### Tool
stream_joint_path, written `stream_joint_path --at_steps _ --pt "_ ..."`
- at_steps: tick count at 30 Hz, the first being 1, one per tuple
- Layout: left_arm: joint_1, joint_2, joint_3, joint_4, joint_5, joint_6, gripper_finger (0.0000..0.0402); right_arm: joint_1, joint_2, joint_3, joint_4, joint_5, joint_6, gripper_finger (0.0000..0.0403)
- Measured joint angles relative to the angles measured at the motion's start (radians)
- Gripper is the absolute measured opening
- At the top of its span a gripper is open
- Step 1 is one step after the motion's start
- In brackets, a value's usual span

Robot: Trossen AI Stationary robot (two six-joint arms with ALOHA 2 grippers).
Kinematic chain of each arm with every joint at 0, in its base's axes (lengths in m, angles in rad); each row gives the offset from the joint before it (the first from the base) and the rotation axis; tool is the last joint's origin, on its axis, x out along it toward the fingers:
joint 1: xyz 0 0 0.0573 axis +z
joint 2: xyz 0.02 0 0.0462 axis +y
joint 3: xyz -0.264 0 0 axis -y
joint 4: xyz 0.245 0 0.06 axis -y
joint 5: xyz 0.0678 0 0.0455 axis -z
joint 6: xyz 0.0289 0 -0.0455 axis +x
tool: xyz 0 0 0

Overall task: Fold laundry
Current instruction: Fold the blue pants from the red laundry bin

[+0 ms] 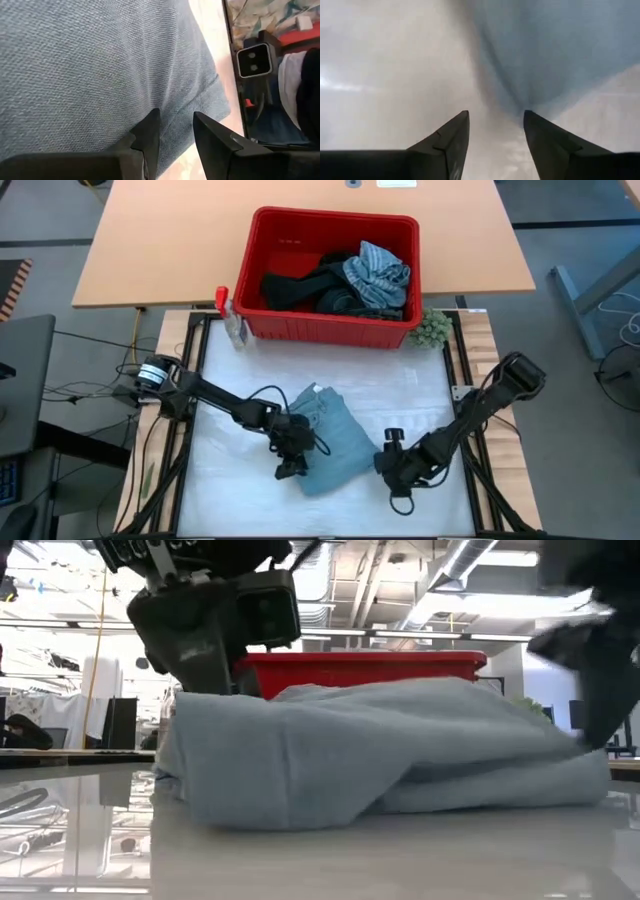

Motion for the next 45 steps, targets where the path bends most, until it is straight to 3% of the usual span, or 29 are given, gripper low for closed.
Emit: stream_joint_path --at_steps 5,7,11,15,18,20,27,31,38,41,45 --pt "0.028 -0.175 -0.005 -0.039 -0.091 0.015 0.0105 -0.003 -0.154 0.065 -0.006 -0.038 -0.028 0.0196" --pt "0.045 -0.269 -0.005 -0.083 -0.165 0.032 0.0105 -0.011 -0.214 0.055 0.031 -0.048 -0.020 0.0190" --pt "0.052 -0.395 -0.004 -0.015 -0.358 0.053 0.0105 -0.028 -0.240 -0.015 0.182 -0.185 0.040 0.0163" --pt "0.050 -0.361 -0.001 0.171 -0.469 0.043 0.0105 -0.011 -0.142 -0.072 0.411 -0.237 0.029 0.0105" --pt "0.050 -0.256 -0.002 0.290 -0.525 -0.035 0.0105 0.006 -0.052 -0.077 0.418 -0.238 0.006 0.0041" --pt "0.050 -0.176 0.022 0.343 -0.523 -0.064 0.0105 0.011 0.001 -0.076 0.408 -0.206 -0.014 0.0017" --pt "0.048 0.058 0.146 0.353 -0.360 -0.102 0.0105 -0.008 0.144 -0.073 0.379 0.062 -0.042 0.0018" --pt "0.031 0.116 0.190 0.315 -0.281 -0.112 0.0105 -0.027 0.182 -0.070 0.388 0.202 -0.107 0.0016" --pt "-0.004 0.119 0.192 0.105 -0.185 -0.056 0.0105 -0.087 0.189 -0.083 0.298 0.433 -0.225 0.0016" --pt "-0.031 0.117 0.193 0.039 -0.128 -0.001 0.0105 -0.106 0.151 -0.077 0.265 0.380 -0.300 0.0016" --pt "-0.058 0.079 0.190 -0.015 -0.098 0.044 0.0101 -0.129 0.058 -0.085 0.201 0.098 -0.385 0.0017"
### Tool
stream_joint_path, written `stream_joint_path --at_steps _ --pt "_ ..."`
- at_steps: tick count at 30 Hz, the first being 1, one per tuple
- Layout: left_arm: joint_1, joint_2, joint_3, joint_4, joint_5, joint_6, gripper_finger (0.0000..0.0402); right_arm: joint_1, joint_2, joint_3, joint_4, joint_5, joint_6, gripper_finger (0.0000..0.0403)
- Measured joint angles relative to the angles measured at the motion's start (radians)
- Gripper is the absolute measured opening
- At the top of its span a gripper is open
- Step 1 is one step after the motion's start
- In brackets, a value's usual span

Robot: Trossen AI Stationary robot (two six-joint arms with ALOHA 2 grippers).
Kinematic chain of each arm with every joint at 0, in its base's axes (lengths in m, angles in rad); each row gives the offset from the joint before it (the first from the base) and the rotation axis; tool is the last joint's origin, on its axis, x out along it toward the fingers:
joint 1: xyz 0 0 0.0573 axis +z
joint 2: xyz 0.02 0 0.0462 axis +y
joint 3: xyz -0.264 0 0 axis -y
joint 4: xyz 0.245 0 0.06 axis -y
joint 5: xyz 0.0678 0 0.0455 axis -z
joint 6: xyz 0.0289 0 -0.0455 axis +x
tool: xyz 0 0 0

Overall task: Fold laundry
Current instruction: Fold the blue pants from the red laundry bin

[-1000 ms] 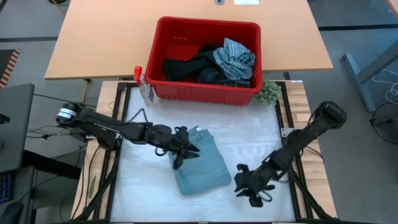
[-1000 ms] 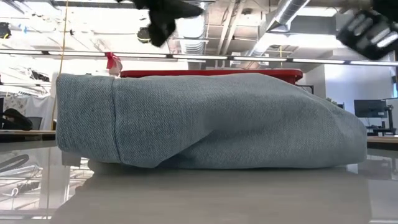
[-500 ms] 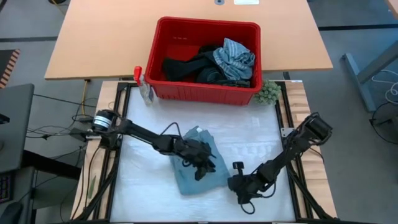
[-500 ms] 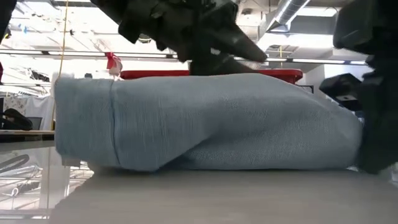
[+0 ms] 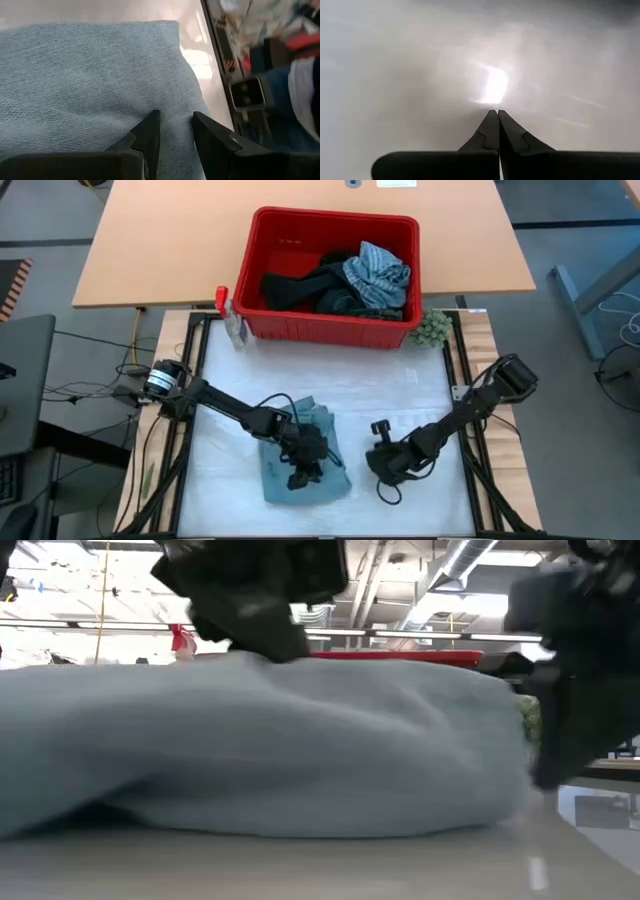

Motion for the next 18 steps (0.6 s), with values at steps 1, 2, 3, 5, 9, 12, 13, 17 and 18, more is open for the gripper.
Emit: stream_joint_path --at_steps 1,2,3,5,9,12,13,17,18 --pt "-0.006 -0.019 -0.001 -0.008 -0.006 0.018 0.0098 -0.010 -0.028 -0.004 0.011 -0.061 -0.013 0.0017" --pt "-0.009 -0.042 -0.003 -0.032 -0.016 0.035 0.0093 -0.026 -0.057 -0.006 0.032 -0.098 -0.022 0.0017" --pt "-0.012 -0.070 -0.003 -0.057 -0.032 0.057 0.0088 -0.042 -0.087 -0.009 0.066 -0.120 -0.024 0.0017" --pt "-0.015 -0.139 -0.003 -0.113 -0.069 0.093 0.0076 -0.087 -0.128 -0.017 0.135 -0.127 -0.025 0.0017" --pt "-0.016 -0.305 -0.003 -0.252 -0.205 0.124 0.0056 -0.198 -0.142 -0.032 0.348 -0.140 -0.014 0.0017" --pt "-0.040 -0.421 -0.004 -0.332 -0.348 0.080 0.0046 -0.273 -0.120 -0.031 0.555 -0.179 -0.011 0.0017" --pt "-0.058 -0.450 -0.013 -0.333 -0.395 0.048 0.0043 -0.295 -0.107 -0.031 0.635 -0.202 -0.010 0.0017" --pt "-0.175 -0.504 -0.140 -0.276 -0.484 -0.102 0.0030 -0.351 -0.065 -0.029 0.866 -0.240 -0.006 0.0017" --pt "-0.210 -0.504 -0.180 -0.242 -0.488 -0.141 0.0026 -0.363 -0.047 -0.028 0.900 -0.243 -0.007 0.0017"
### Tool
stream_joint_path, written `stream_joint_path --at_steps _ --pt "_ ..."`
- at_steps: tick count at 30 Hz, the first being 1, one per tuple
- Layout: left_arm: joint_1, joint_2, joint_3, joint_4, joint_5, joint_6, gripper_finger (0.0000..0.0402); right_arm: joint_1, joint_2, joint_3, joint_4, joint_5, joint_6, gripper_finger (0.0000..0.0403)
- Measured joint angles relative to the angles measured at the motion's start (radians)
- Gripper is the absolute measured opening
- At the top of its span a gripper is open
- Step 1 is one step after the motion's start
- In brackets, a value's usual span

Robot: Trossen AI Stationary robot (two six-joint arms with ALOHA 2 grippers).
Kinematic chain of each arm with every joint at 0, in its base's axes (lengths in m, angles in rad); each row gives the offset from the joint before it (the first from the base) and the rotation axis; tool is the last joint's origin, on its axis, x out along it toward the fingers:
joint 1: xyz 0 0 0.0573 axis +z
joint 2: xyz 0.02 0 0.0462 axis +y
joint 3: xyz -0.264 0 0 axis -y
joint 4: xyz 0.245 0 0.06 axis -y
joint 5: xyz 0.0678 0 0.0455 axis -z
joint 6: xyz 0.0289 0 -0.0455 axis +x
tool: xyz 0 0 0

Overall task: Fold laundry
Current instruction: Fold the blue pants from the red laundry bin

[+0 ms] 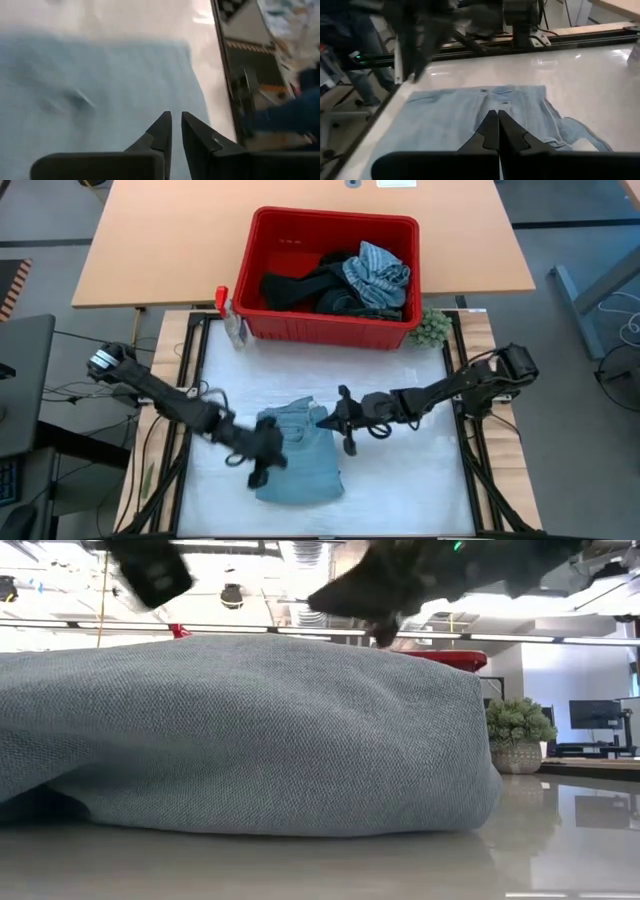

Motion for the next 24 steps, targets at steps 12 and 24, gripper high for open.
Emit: stream_joint_path --at_steps 12,24 --pt "-0.177 0.061 -0.300 0.274 -0.215 -0.390 0.0000 -0.076 0.322 0.132 -0.045 -0.008 0.053 0.0017" --pt "-0.271 0.150 -0.426 0.325 -0.335 -0.788 0.0000 -0.076 0.293 0.135 -0.245 0.081 0.202 0.0017"
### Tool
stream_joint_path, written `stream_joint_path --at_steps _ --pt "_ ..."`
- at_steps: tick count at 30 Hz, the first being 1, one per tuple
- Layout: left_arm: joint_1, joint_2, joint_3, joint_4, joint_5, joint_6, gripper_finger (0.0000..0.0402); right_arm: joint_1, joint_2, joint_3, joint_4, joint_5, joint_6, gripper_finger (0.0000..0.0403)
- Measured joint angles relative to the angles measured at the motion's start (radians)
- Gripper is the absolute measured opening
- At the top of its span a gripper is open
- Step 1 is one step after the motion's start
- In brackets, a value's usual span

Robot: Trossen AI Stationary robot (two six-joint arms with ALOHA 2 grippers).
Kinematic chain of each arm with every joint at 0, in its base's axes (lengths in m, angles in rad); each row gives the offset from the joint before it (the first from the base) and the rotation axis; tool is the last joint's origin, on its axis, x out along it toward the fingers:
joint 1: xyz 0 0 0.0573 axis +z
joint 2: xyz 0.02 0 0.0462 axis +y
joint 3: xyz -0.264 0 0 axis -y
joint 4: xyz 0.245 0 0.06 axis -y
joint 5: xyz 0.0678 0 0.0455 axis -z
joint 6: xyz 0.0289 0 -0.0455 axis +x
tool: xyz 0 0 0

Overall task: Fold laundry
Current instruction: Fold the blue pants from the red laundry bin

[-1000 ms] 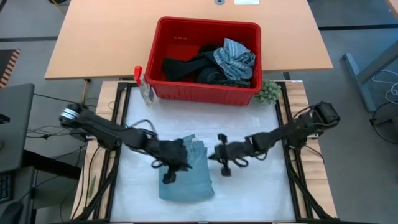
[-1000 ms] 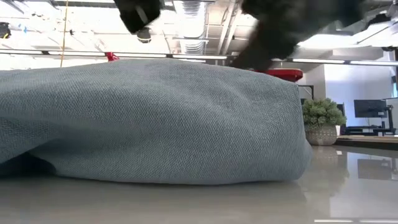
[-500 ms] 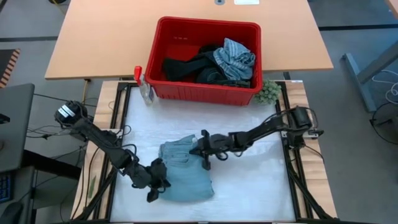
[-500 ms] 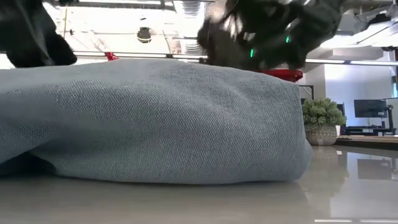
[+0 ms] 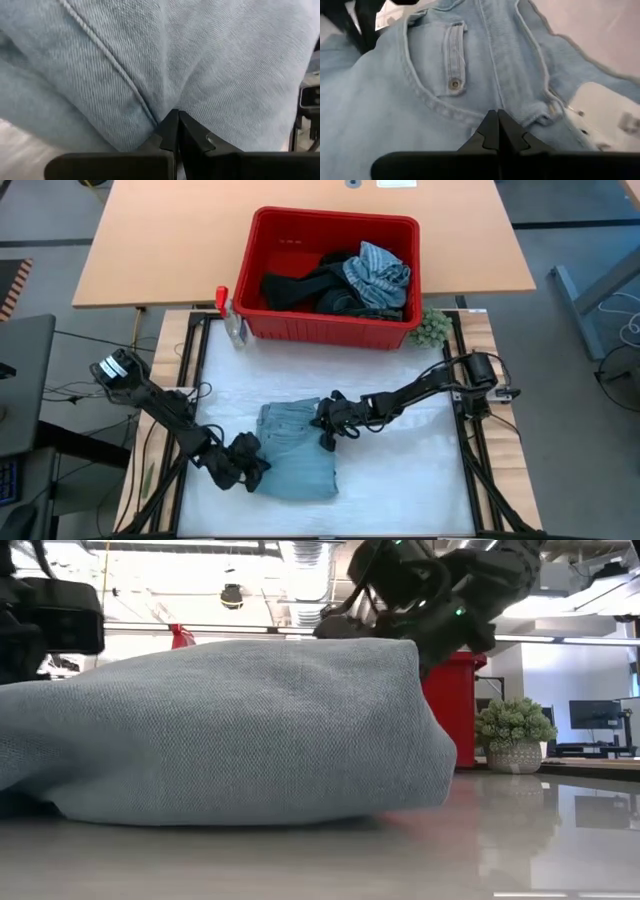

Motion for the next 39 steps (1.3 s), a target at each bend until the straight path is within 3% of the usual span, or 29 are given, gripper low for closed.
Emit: stream_joint_path --at_steps 6,12,14,17,22,25,33,39 --pt "-0.017 -0.203 -0.006 0.040 -0.087 0.258 0.0000 -0.001 -0.138 0.016 -0.007 0.008 -0.092 0.0018" --pt "0.016 -0.434 -0.002 0.000 -0.352 0.517 0.0000 0.074 -0.189 0.045 0.072 -0.102 -0.091 0.0018" --pt "0.078 -0.469 -0.002 -0.084 -0.380 0.540 0.0000 0.129 -0.176 0.045 0.115 -0.106 -0.068 0.0018" --pt "0.197 -0.476 -0.025 -0.127 -0.315 0.573 0.0000 0.208 -0.138 0.046 0.139 -0.103 -0.023 0.0018" --pt "0.363 -0.462 -0.140 0.094 -0.102 0.711 0.0000 0.326 -0.054 0.062 0.168 0.007 -0.003 0.0018" --pt "0.427 -0.460 -0.191 0.140 -0.033 0.722 0.0000 0.379 0.014 0.086 0.162 0.081 0.062 0.0018" --pt "0.557 -0.452 -0.304 0.112 0.055 0.606 0.0000 0.440 0.167 0.131 0.166 0.131 0.266 0.0018" --pt "0.555 -0.548 -0.289 0.216 0.002 0.693 0.0000 0.440 0.121 0.182 0.066 0.125 0.199 0.0018"
